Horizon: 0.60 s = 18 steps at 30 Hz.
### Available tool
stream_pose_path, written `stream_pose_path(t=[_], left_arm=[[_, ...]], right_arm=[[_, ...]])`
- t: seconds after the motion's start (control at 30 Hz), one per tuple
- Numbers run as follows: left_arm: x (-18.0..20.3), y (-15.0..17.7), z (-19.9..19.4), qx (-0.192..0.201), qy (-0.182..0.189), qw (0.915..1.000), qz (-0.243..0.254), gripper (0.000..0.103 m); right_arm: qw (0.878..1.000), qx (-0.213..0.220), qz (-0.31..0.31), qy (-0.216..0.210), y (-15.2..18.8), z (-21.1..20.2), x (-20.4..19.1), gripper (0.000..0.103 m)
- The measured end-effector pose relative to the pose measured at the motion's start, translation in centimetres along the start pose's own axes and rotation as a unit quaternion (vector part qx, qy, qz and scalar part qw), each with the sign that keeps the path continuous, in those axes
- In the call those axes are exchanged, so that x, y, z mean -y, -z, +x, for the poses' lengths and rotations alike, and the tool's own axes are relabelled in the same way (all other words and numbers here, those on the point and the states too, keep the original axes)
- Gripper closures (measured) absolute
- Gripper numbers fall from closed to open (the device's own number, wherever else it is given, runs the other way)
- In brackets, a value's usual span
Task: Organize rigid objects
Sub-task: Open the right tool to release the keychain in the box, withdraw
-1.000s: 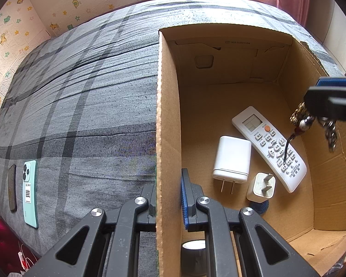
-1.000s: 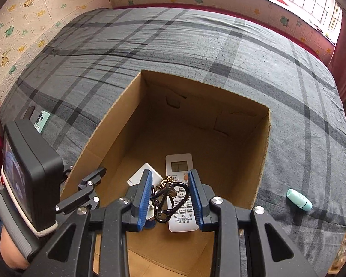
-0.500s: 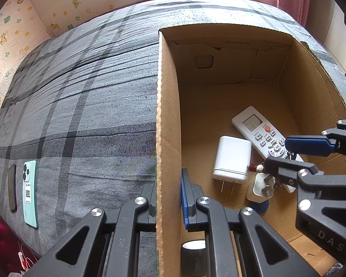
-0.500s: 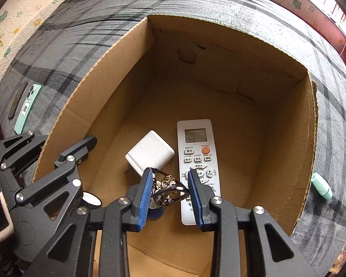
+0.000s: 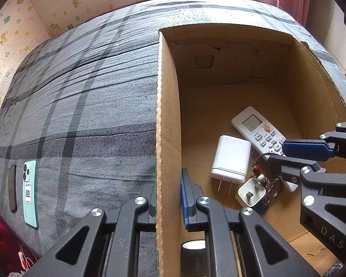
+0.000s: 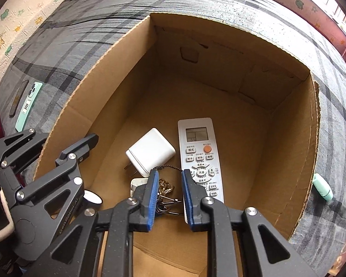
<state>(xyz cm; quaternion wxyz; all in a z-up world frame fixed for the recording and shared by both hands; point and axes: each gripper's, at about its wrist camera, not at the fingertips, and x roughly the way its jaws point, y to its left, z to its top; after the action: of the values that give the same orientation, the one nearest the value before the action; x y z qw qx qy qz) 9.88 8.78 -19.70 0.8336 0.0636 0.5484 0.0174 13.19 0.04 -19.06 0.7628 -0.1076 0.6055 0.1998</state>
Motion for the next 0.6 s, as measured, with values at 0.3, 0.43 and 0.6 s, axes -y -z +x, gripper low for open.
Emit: stream_pose_path(t=[0.3,0.43,0.6], left_arm=[[0.0,0.0,0.0,0.0,-0.001,1.0,0.0,0.089],[0.0,0.1,0.0,0.0,-0.001,1.0,0.0,0.089],[0.0,0.0,0.0,0.0,-0.001,1.0,0.001,0.089]], right_arm=[[1.0,0.02,-0.001,0.004,0.3,-2.1,0.4,0.069],[0.999,0.034,-0.008,0.019,0.5,-3.1,0.3,0.061],[0.999,0.049,-0.001,0.016,0.7,-4.6,0.7,0.053]])
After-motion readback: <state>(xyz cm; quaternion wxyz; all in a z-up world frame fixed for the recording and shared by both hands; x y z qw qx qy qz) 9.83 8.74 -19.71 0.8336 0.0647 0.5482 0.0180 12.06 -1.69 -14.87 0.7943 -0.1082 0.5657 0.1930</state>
